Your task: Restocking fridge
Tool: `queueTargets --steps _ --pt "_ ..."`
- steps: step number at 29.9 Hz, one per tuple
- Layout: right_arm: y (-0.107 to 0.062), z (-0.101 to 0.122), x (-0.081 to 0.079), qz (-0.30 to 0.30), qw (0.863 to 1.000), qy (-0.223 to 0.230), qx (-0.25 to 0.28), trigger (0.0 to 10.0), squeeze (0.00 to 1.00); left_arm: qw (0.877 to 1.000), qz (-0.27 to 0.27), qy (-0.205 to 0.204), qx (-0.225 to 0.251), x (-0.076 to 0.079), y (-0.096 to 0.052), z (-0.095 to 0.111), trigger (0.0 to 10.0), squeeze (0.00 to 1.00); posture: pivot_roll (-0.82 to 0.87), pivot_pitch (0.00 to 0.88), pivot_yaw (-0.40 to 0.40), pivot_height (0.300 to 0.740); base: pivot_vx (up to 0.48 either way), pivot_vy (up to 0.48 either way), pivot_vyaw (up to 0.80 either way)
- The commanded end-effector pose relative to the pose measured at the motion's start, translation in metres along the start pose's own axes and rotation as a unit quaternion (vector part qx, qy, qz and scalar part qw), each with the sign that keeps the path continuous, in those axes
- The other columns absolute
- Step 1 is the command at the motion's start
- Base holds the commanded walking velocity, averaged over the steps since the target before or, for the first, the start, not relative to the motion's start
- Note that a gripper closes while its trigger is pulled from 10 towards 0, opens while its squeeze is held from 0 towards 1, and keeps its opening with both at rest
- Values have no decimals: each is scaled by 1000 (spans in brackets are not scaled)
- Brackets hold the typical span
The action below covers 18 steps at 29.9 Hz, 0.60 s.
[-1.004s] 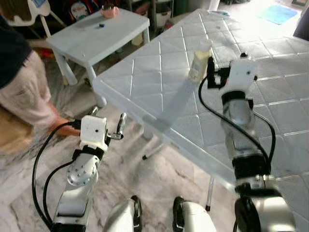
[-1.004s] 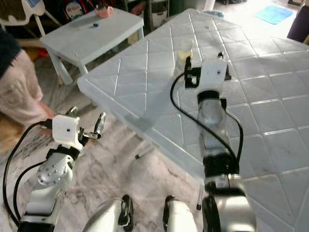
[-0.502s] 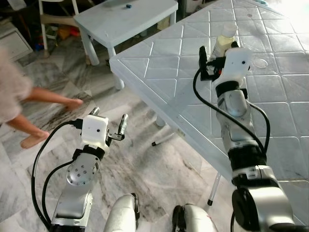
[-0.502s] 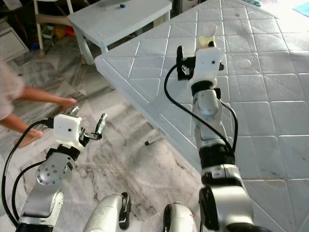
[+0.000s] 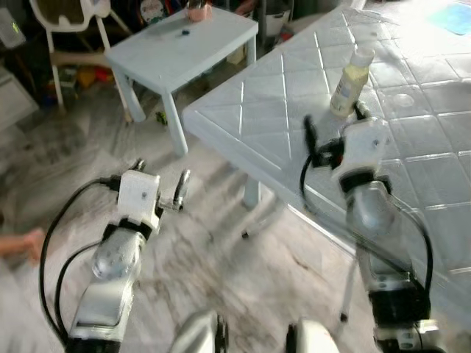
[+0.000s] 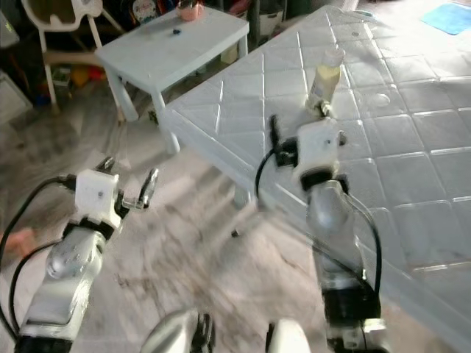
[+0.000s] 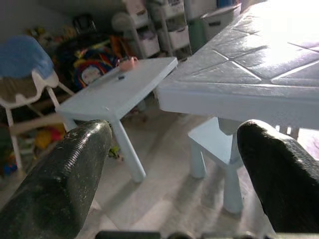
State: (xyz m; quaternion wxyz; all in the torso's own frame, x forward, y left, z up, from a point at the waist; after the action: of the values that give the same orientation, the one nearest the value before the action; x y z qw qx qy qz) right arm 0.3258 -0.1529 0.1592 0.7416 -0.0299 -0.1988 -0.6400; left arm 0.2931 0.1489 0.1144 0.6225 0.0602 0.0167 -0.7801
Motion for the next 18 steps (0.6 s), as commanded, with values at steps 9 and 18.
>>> queueTargets --steps 9,18 --pt "-34 -65 8 -82 989 5 -126 10000 0 1000 10 10 -16 13 3 -19 10000 0 25 0 31 740 0 145 0" --pt "-17 -62 -15 -33 992 -1 -119 10000 0 998 -52 37 -7 30 2 -20 10000 0 75 0 -50 740 0 0 0"
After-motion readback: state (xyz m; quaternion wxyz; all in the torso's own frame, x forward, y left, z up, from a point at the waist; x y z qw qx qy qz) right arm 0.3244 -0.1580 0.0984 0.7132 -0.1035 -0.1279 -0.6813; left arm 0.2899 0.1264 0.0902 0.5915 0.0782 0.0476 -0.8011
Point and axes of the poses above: a point about 5 cm out from each wrist's last joint towards the gripper, its own y axis pointing out of the wrist towards the gripper, its own z axis along the axis of the wrist's last joint, x = y × z, the point moved 4 cm from there along y, pointing out of the wrist towards the gripper, and after that the axes turned 5 degrees about -y, right-handed, at the moved point
